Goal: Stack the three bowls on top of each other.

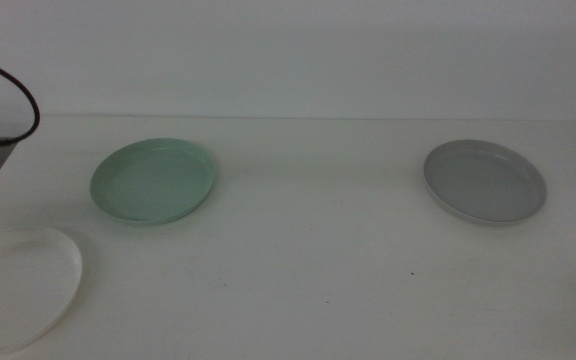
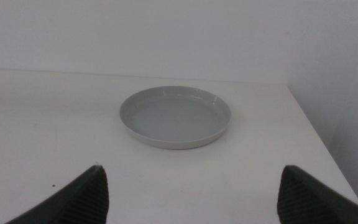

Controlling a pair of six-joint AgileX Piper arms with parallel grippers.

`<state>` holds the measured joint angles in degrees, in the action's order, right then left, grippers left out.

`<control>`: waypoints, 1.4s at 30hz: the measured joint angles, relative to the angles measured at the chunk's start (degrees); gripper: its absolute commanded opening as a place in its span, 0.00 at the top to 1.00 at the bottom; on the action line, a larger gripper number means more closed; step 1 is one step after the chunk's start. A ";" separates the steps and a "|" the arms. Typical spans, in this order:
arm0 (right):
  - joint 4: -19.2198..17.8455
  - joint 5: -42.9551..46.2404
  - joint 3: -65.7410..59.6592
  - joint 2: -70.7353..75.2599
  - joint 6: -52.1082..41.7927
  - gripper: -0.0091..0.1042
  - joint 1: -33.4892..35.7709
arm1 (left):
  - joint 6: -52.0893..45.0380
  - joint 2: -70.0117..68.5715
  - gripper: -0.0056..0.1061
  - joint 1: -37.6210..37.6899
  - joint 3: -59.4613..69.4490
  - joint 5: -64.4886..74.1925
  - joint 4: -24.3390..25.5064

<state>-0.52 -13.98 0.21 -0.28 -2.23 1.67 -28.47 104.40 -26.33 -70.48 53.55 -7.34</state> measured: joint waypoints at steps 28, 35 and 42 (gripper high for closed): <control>0.00 0.00 0.00 0.00 0.00 0.11 0.00 | -0.09 7.85 0.78 -0.48 -0.35 -0.32 3.90; 0.00 0.00 0.00 0.00 0.00 0.11 0.00 | 0.02 7.78 0.97 -0.60 -0.56 0.13 4.35; 0.00 0.00 0.00 0.00 0.00 0.11 0.00 | 1.02 3.86 0.97 0.64 -0.45 1.20 2.75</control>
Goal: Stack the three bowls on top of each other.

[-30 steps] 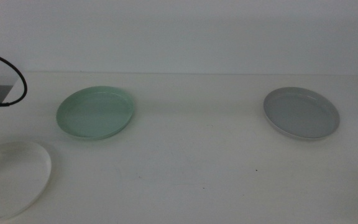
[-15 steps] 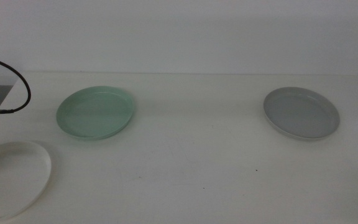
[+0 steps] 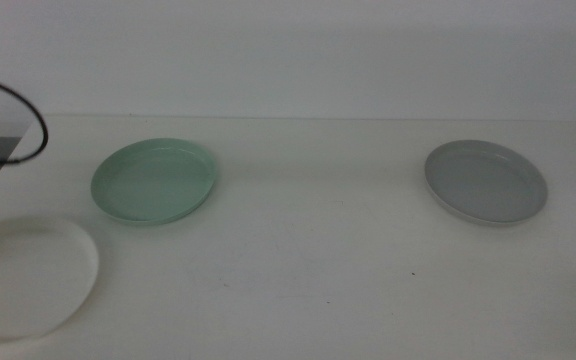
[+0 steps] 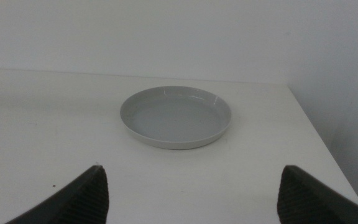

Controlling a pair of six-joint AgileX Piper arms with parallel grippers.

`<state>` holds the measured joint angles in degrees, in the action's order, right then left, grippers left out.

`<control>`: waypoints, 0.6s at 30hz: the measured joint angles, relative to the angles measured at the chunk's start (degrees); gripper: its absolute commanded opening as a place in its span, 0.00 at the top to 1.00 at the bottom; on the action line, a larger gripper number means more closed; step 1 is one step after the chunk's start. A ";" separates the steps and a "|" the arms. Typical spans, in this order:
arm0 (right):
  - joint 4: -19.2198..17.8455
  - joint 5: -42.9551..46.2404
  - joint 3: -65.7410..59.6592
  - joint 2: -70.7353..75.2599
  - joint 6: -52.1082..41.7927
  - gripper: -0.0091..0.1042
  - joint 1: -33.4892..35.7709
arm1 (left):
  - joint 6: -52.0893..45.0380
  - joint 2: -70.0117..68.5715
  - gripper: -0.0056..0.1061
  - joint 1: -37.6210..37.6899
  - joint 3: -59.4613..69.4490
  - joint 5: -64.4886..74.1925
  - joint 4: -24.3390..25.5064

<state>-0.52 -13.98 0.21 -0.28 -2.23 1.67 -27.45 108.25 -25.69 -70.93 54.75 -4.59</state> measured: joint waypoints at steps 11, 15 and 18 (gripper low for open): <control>0.00 0.00 0.00 0.00 0.00 0.11 0.00 | 17.40 -11.04 0.97 13.38 -4.55 8.75 -3.87; 0.00 0.00 0.00 0.00 0.08 0.11 0.00 | 22.47 -10.72 0.97 20.51 -10.16 12.57 -6.46; 0.00 0.00 0.00 0.00 0.08 0.11 0.00 | 25.61 -9.32 0.97 26.43 -14.10 12.94 -6.99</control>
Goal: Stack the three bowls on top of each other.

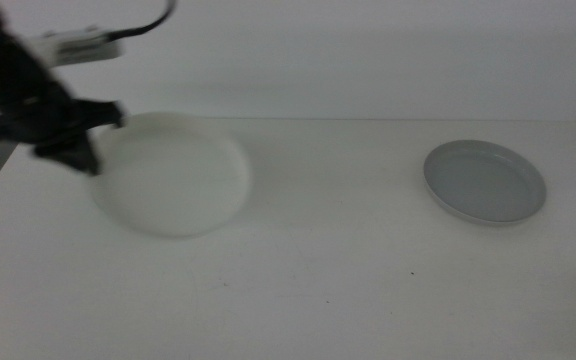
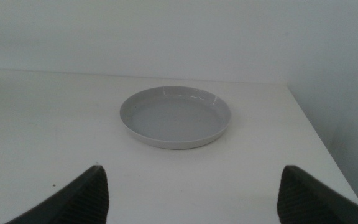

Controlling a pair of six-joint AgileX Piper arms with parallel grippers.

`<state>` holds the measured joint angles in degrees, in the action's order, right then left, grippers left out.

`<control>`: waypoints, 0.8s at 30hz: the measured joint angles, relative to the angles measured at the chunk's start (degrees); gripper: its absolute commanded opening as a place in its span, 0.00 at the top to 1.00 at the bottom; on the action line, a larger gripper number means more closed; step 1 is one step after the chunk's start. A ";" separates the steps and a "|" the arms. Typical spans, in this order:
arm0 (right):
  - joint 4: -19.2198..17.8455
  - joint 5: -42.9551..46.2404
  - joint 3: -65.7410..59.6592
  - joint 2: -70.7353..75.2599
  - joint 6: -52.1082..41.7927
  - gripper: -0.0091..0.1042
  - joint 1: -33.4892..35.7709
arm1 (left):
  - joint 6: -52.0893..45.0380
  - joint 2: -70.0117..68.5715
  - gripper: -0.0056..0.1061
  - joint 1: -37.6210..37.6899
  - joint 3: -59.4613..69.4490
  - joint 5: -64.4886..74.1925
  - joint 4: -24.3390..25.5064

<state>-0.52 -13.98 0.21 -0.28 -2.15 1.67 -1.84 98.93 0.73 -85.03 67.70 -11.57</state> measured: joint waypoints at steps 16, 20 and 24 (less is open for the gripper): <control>-0.08 0.00 0.00 0.00 0.00 0.11 0.00 | 5.24 16.41 0.97 16.97 -8.53 -5.68 -2.30; -0.08 0.00 0.00 0.00 0.00 0.11 0.00 | 3.79 18.28 0.97 17.52 -8.53 -7.24 -2.84; -0.08 0.00 0.00 0.00 0.00 0.11 0.00 | 2.70 19.78 0.97 17.51 -8.57 -9.19 -4.62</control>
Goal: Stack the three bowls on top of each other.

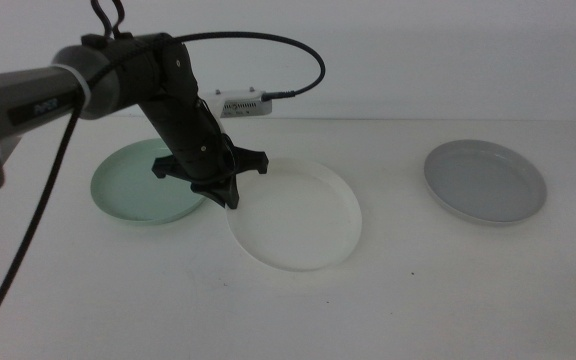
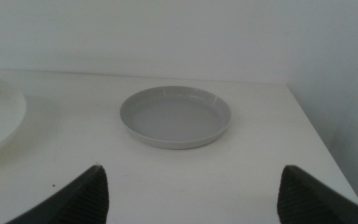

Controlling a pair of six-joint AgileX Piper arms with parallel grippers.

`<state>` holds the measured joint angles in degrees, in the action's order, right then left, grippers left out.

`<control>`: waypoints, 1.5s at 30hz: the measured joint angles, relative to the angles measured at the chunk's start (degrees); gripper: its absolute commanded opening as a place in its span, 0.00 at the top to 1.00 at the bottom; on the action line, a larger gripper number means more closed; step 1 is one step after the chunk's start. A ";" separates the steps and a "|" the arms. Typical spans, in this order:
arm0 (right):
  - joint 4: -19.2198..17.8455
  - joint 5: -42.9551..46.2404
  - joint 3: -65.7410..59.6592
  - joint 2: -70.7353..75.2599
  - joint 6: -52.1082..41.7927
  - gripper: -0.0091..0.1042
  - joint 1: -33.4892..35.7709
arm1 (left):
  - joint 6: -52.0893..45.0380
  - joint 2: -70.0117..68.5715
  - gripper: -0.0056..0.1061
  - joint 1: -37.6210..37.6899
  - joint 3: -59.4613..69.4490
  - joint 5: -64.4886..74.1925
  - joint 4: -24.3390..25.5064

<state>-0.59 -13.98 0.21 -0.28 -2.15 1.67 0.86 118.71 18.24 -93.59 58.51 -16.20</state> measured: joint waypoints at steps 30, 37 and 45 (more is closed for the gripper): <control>0.00 0.00 0.00 0.00 0.00 0.11 0.00 | -5.43 4.75 0.75 1.17 0.00 -1.73 -7.12; 0.00 0.00 0.00 0.00 0.00 0.11 0.00 | -5.43 4.75 0.30 0.96 -0.11 0.02 -6.51; 0.00 0.00 0.00 0.00 0.00 0.11 0.00 | -3.64 -3.02 0.11 -3.00 -1.39 7.84 -3.70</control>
<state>-0.59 -13.98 0.21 -0.28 -2.15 1.67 -2.78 115.69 15.24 -94.98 66.35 -19.90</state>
